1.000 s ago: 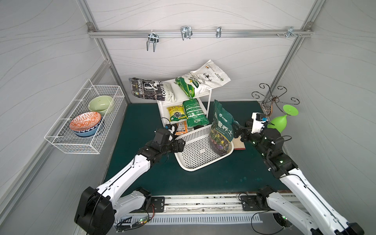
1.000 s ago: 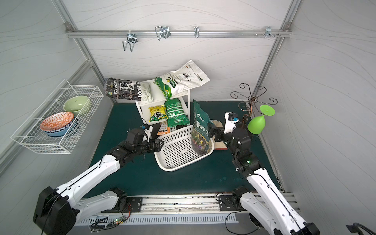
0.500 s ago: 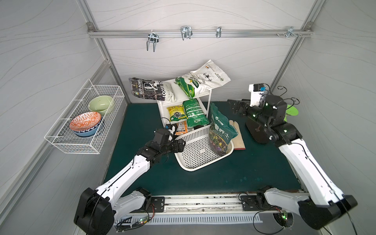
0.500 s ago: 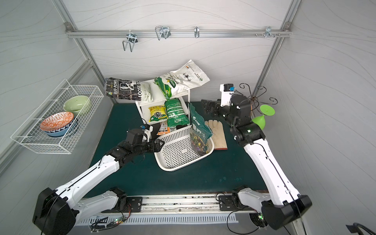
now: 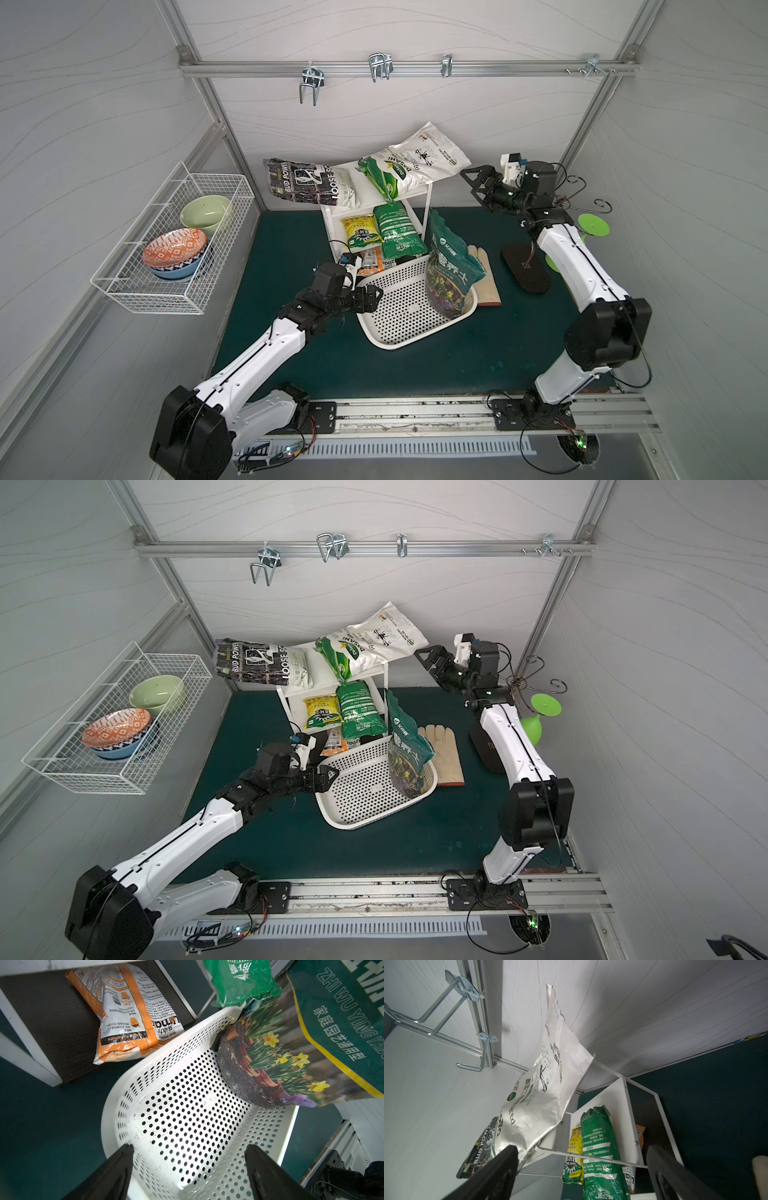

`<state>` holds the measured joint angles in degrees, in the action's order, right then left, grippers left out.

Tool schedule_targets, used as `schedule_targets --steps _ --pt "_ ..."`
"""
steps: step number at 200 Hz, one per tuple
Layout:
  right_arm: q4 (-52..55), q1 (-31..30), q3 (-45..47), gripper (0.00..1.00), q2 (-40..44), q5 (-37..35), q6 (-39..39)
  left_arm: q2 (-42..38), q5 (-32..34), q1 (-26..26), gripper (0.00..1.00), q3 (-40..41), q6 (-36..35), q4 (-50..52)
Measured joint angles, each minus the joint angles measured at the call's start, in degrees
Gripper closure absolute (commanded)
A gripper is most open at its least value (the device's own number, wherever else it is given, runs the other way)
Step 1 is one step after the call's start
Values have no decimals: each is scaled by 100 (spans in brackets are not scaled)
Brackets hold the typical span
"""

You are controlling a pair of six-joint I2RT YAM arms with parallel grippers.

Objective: Take down the fertilizer bag from the shelf
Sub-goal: Pick up the fertilizer bag from the shelf.

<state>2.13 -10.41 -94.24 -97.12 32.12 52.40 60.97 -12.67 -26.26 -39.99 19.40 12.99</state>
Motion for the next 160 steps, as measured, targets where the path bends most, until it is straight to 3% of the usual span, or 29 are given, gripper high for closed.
schedule_targets --steps 51,73,95,120,160 --pt "-1097 -101 -570 7 -728 358 861 -4 31 0 11 122 -103 -212" --pt "-1211 -236 -870 16 -992 404 966 -15 72 0 11 122 -129 -291" --pt "-1257 -361 -1165 40 -1185 487 1038 -57 151 9 11 127 -142 -341" --pt "-1287 -428 -1384 99 -1281 581 1093 -177 238 66 11 160 -142 -387" --pt "-1292 -426 -1462 100 -1285 704 1119 -361 372 175 11 234 -136 -442"
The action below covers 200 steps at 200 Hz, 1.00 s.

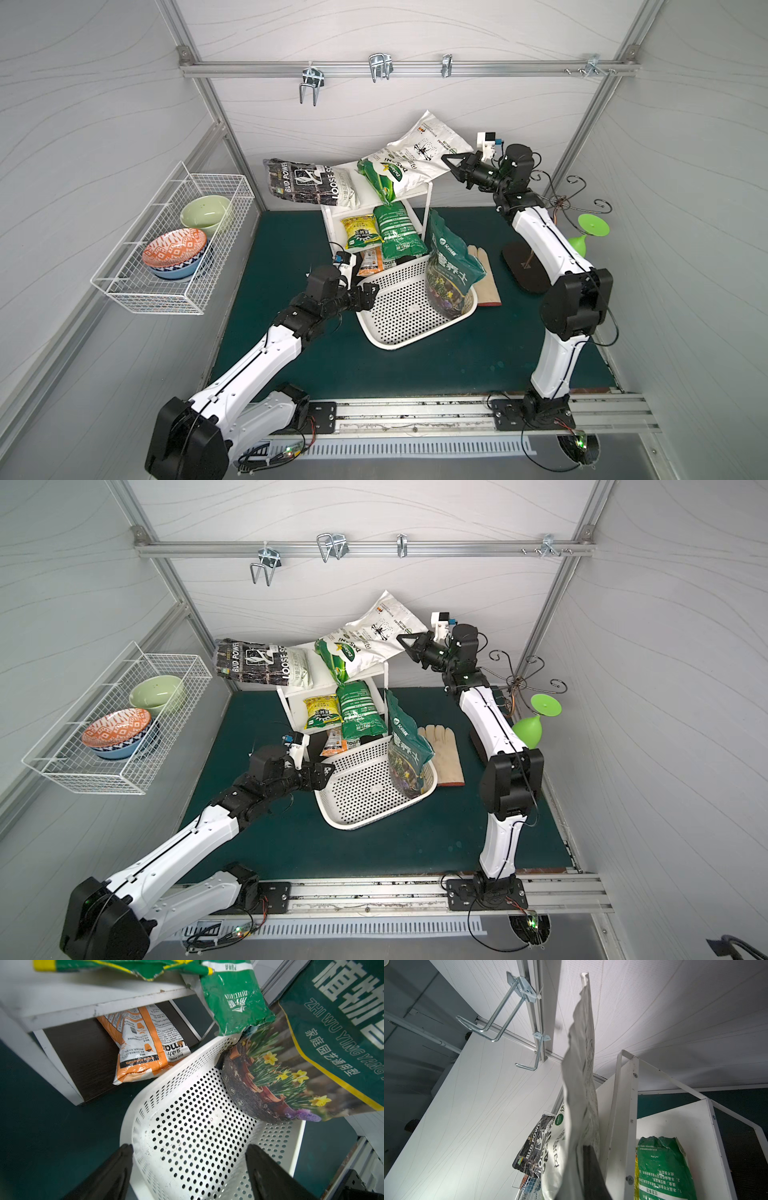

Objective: Take down the fertilizer bag from the shelf
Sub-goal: Pick up the fertilizer bag from the shelf.

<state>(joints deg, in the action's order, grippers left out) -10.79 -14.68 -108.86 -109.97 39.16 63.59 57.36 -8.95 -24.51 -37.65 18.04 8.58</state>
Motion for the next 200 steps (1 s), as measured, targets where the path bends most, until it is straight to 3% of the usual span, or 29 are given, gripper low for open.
schedule_targets --steps 47,108,200 --pt "20 -28 -407 100 11 299 -46 -35 94 70 11 28 22 -11" --pt "649 -503 -1840 100 160 833 -557 -35 146 214 11 46 103 -52" --pt "1307 -424 -1508 100 1078 1196 -831 -68 160 232 11 83 131 -70"
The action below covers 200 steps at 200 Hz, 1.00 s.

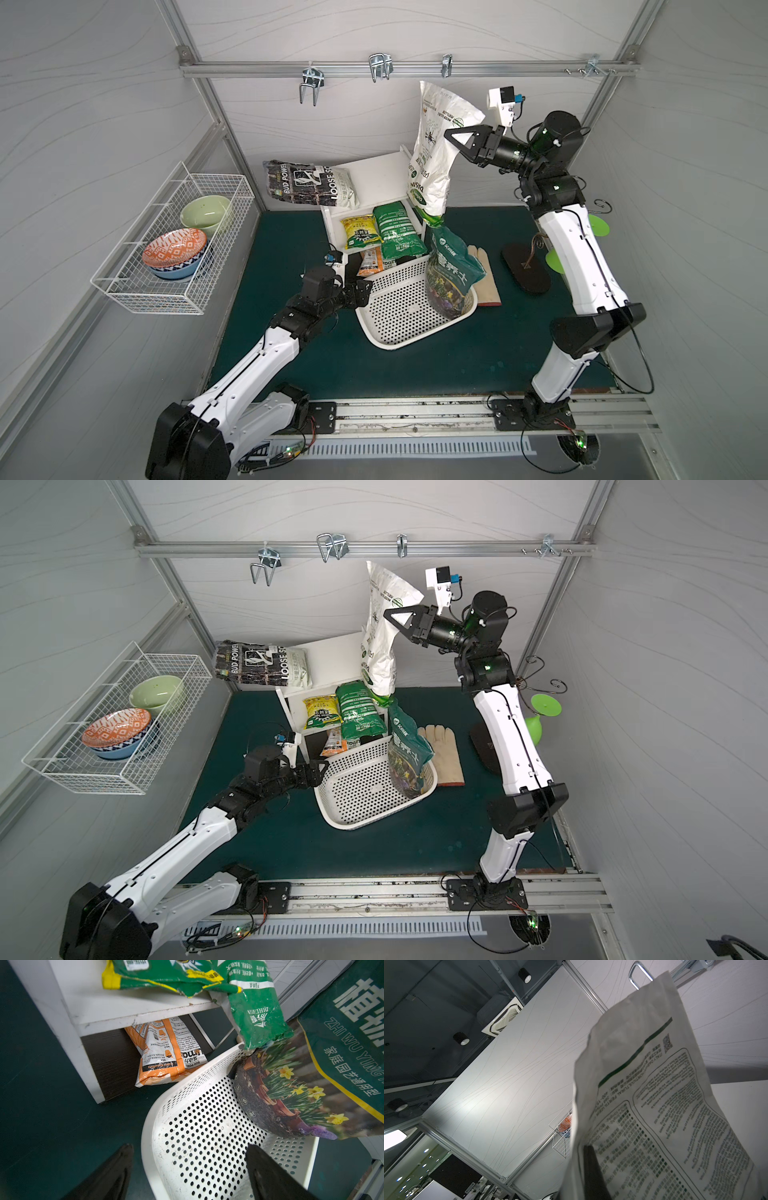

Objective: Take down the fertilizer bag from the shelf
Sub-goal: Pick up the fertilizer bag from the shelf, then place the fertilizer bag in the storage box.

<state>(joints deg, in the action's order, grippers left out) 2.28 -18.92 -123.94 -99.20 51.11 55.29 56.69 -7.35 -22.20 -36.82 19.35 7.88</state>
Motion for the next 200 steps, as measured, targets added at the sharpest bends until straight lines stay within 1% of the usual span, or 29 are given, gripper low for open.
schedule_targets --steps 17,57,82,119,139,167,200 --pt "92 -61 382 100 345 61 -149 -2 9 2 11 0 15 0" --pt "560 -337 1526 100 1384 31 -872 -22 35 2 11 31 20 0" --pt "772 -479 2015 100 1878 15 -1156 -42 55 2 11 66 22 2" --pt "778 -741 2527 100 2194 63 -1270 -48 76 2 11 76 24 13" --pt "761 -874 2955 100 2358 57 -1285 -107 114 2 11 98 22 37" --pt "750 -988 3683 100 2579 -151 -1357 -190 133 2 11 98 22 116" --pt "833 -1025 4210 100 2597 -511 -1513 -372 120 2 12 98 76 284"
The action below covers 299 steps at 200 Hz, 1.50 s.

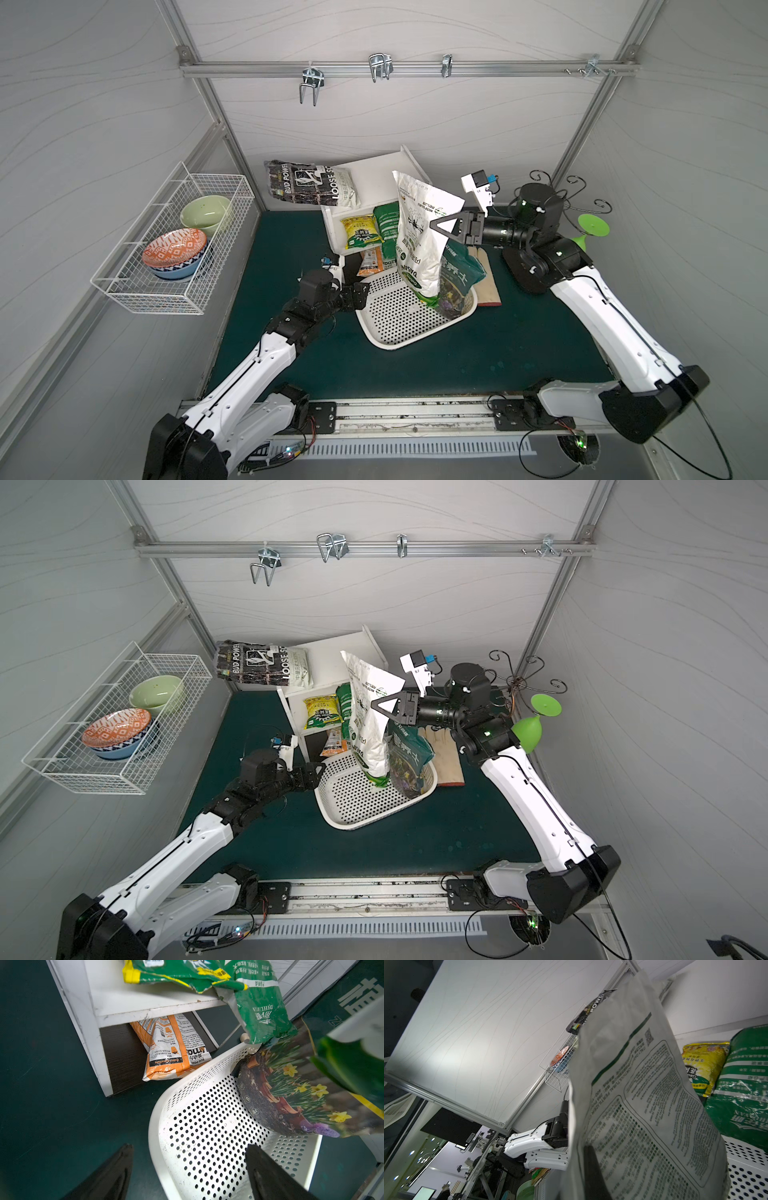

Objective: Take down the fertilizer bag from the shelf
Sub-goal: Place the fertilizer bag in the storage box.

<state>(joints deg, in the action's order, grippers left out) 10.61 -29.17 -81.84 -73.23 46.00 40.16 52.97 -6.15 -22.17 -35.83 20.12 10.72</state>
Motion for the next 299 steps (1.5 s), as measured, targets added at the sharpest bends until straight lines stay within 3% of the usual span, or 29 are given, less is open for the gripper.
schedule_targets --steps 71,134,196,263,275,296,299 --pt "149 -22 706 100 -101 -516 -376 -317 -671 -28 18 -4 601 321" --pt "44 -166 1908 100 46 -1366 -990 149 -1147 -273 18 -46 896 299" --pt "-105 -173 2465 100 197 -2044 -1641 278 -1207 -275 18 -177 911 280" --pt "199 -184 2876 100 973 -2957 -2365 275 -1169 -275 17 -214 890 302" --pt "326 -184 2879 92 1040 -3049 -2450 284 -1163 -275 16 -275 874 323" --pt "367 -181 2874 68 1075 -3080 -2531 310 -1141 -275 16 -398 839 330" --pt "348 -181 2870 61 1091 -3088 -2533 310 -1139 -275 16 -413 833 330"
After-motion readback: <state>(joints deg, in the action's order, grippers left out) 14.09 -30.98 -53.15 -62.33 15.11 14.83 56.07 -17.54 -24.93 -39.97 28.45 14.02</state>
